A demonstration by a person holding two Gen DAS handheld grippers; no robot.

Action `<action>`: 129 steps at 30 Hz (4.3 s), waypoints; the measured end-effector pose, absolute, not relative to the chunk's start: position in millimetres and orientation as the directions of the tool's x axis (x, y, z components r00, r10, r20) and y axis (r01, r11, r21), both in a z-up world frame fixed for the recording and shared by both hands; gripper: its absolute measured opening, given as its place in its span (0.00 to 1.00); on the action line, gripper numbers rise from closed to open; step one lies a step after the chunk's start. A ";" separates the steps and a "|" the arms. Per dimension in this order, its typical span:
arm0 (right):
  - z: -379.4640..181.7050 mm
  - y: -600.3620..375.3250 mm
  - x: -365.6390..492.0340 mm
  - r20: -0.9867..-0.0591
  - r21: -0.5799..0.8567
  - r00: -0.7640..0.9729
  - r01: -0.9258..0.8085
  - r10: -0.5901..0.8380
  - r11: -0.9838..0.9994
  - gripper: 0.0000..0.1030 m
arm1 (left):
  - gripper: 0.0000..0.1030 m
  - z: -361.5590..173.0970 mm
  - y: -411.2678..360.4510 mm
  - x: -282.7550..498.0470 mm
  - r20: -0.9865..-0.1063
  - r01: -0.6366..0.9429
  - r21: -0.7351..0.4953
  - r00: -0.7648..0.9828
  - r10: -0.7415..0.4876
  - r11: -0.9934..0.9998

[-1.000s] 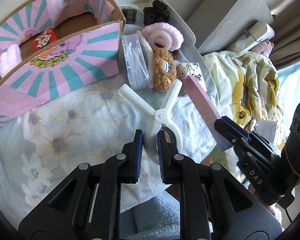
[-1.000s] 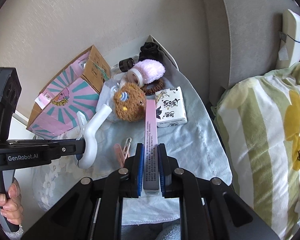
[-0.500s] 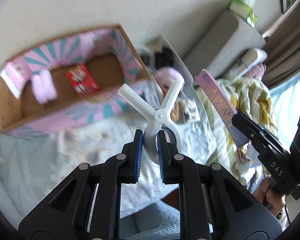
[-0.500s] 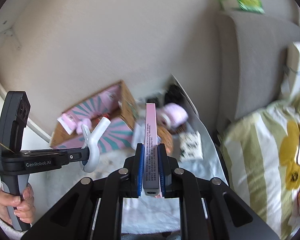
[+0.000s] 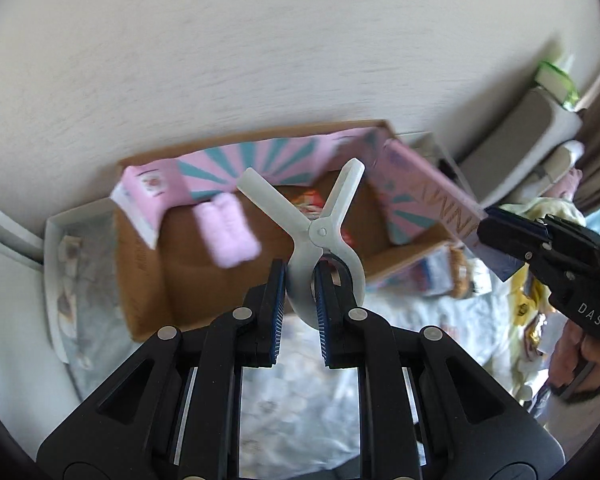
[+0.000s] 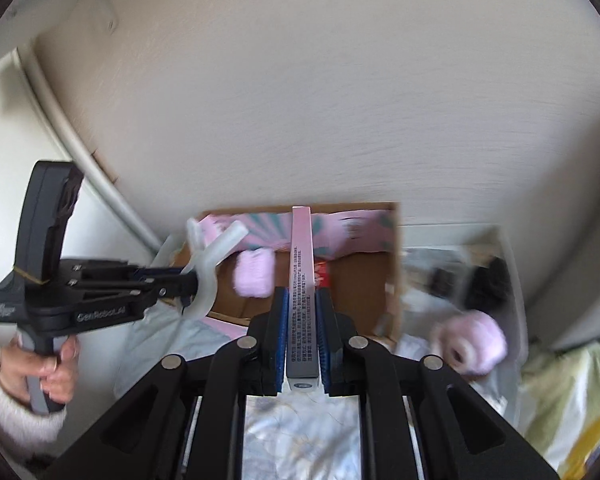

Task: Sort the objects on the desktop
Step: 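Carry clip and stick box into the striped box and release both, then move both tools back toward the clear case and tissue pack, then grasp the clear plastic case with left tool while right tool grasps tissue pack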

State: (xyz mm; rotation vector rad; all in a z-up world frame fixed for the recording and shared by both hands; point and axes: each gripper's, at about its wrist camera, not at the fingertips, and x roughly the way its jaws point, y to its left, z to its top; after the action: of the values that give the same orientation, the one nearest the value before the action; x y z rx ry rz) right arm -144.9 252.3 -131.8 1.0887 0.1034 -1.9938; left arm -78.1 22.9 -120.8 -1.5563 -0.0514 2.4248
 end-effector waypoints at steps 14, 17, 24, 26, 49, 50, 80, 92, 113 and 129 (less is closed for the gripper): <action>-207.2 167.6 -189.0 -0.847 0.260 -0.062 0.818 -0.528 -0.513 0.12 | 0.13 -186.8 -3.1 -133.5 -0.937 -0.157 -0.104 -0.315 0.150 -0.982; -214.6 164.8 -193.1 -0.857 0.252 -0.055 0.822 -0.512 -0.511 0.12 | 0.13 -190.6 -3.8 -136.4 -0.938 -0.151 -0.115 -0.309 0.158 -0.982; -201.4 169.5 -195.9 -0.862 0.131 -0.191 0.811 -0.470 -0.571 0.60 | 1.00 -162.2 -13.5 -134.1 -0.910 -0.097 -0.063 -0.403 0.097 -0.993; -188.0 178.2 -191.0 -0.840 0.108 -0.240 0.805 -0.487 -0.583 0.67 | 1.00 -152.5 -17.9 -130.5 -0.902 -0.076 -0.028 -0.428 0.058 -0.997; -145.2 229.4 -133.3 -0.734 0.103 -0.396 0.738 -0.551 -0.667 0.74 | 1.00 -115.5 -14.4 -61.2 -0.880 -0.026 -0.024 -0.474 0.033 -0.999; -140.9 232.8 -129.8 -0.729 0.105 -0.401 0.736 -0.555 -0.669 0.74 | 1.00 -112.0 -13.4 -58.7 -0.878 -0.026 -0.027 -0.478 0.036 -0.999; -95.4 421.4 -58.6 -0.699 0.005 -0.611 0.515 -0.371 -0.857 0.76 | 1.00 -85.6 94.5 20.6 -0.856 -0.239 -0.098 -0.476 0.204 -0.966; -158.7 432.6 -65.3 -0.776 0.075 -0.509 0.513 -0.374 -0.855 0.76 | 1.00 -159.7 173.6 -8.8 -0.913 -0.202 -0.080 -0.379 0.153 -0.976; -265.5 412.4 -110.5 -0.818 0.068 -0.479 0.468 -0.318 -0.881 0.76 | 1.00 -255.3 211.8 -70.8 -0.962 -0.063 -0.109 -0.246 0.121 -0.992; -287.4 400.2 -131.3 -0.834 0.044 -0.474 0.453 -0.282 -0.891 0.52 | 0.68 -269.4 202.4 -79.5 -0.952 0.020 -0.235 -0.206 0.226 -0.972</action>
State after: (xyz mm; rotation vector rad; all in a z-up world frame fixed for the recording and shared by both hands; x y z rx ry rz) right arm -131.3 400.2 -287.4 1.2907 0.2538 -2.3665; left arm -79.5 202.4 -269.4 -1.8883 -0.2959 2.3218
